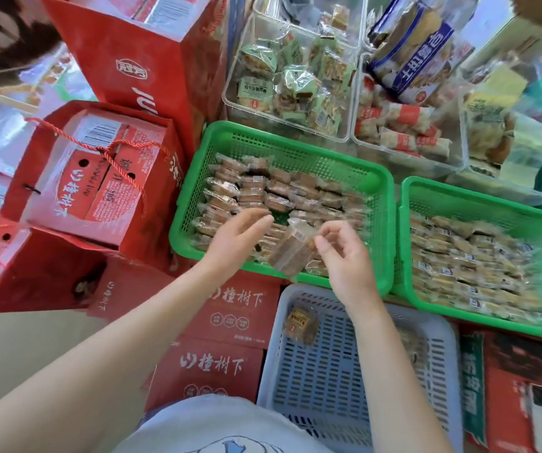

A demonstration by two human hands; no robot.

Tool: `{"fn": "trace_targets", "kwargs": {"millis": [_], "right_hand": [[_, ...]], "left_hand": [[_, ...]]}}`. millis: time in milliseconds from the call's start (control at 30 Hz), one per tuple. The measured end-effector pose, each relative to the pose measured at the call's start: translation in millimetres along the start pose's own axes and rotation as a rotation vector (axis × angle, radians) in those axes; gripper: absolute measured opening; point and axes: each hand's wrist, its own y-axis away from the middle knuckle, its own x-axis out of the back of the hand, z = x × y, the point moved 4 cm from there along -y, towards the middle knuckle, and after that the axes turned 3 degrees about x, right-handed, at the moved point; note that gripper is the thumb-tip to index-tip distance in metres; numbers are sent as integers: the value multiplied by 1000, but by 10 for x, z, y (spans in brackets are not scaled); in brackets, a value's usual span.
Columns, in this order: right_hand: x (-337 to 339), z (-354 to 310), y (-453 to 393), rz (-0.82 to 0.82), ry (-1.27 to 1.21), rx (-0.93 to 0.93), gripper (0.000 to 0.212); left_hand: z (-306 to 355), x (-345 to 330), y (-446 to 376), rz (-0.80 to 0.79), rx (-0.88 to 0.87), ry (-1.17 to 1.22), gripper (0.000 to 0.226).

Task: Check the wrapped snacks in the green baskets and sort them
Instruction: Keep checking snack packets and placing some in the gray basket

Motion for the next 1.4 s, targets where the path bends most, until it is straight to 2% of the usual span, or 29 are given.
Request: {"fn": "trace_targets", "kwargs": {"millis": [67,100,200,267,333,400,467,667,833,967,1033,1133,1200,1300,1400], "right_hand": [[-95,5,136,-70,-28,-28,12],[-130,3,200,-61,-59,-50,10],[-200,-36,386,52,-269,-217,12],[-281,-58,494,38,-478,-322,21],[-338,-99,601,-4,-599,-359,18],[-316,-115,678,20,-571,-344,11],[-262,-129,739,50,-483,-286,12],[-98,-129,938,14,-366,-113,10],[-77,-87,1069,-25,-359,-138,7],[-86,-144,1116,-132,-331,-96,8],[-82,-155,1109,-99,-322,-98,12],[-15,-42,1075,21,-371,-184,25],[29,76,1079,-16,-362,-234,33],[38,192,1137,-96,-369,-291,19],[15,218,1158,-81,-348,-285,11]], "left_hand": [[109,-103,253,-149,64,190,21],[130,-139,367,-161,90,246,21],[114,-176,606,-52,195,402,28],[91,-208,715,-44,268,526,20],[112,-225,824,-64,303,591,13],[87,-208,909,-53,324,560,11],[99,-161,1001,-45,314,525,12],[53,-39,1218,-105,170,338,17],[78,-16,1349,-166,144,149,21],[215,-86,1447,-281,123,-87,20],[268,-124,1458,-277,126,-111,29],[229,-129,1416,-180,175,64,44],[172,-113,1391,-139,203,255,45],[126,-163,1406,-218,186,489,34],[73,-240,1449,-268,209,602,34]]}}
